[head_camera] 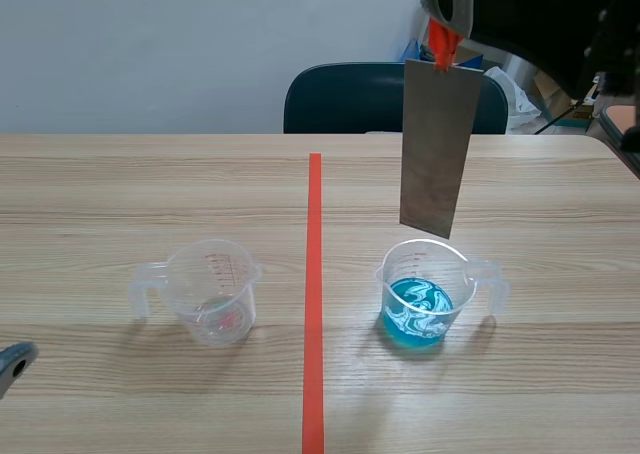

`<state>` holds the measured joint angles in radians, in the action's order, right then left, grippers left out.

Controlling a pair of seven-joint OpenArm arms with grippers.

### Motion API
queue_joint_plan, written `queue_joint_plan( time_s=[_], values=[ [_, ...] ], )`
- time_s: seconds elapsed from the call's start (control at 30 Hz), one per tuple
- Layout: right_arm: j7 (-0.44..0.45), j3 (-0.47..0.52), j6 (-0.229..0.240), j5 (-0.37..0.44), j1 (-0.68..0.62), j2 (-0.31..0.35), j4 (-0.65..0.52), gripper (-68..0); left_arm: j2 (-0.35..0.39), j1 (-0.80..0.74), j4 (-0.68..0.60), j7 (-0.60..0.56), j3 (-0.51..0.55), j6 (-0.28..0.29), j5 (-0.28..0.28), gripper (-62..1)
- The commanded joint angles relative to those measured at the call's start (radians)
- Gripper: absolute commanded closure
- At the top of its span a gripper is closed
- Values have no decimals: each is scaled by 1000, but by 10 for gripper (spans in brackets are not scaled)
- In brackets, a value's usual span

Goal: Do the redox reaction experiment

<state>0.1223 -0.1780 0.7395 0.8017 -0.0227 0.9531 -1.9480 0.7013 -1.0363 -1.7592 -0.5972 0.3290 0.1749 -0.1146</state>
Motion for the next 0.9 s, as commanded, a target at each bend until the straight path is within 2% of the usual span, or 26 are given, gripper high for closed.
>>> queue_joint_plan(
  time_s=[0.0,0.23,0.87],
  values=[
    [18,15,6,18,14,0,-9,-6,-9,-3,-7,-38,4,-4,-10,-623],
    [18,15,6,18,14,0,-9,-6,-9,-3,-7,-122,4,4,-10,-623],
    [18,15,6,18,14,0,-9,-6,-8,-2,-7,-110,4,-1,4,-623]
  ],
)
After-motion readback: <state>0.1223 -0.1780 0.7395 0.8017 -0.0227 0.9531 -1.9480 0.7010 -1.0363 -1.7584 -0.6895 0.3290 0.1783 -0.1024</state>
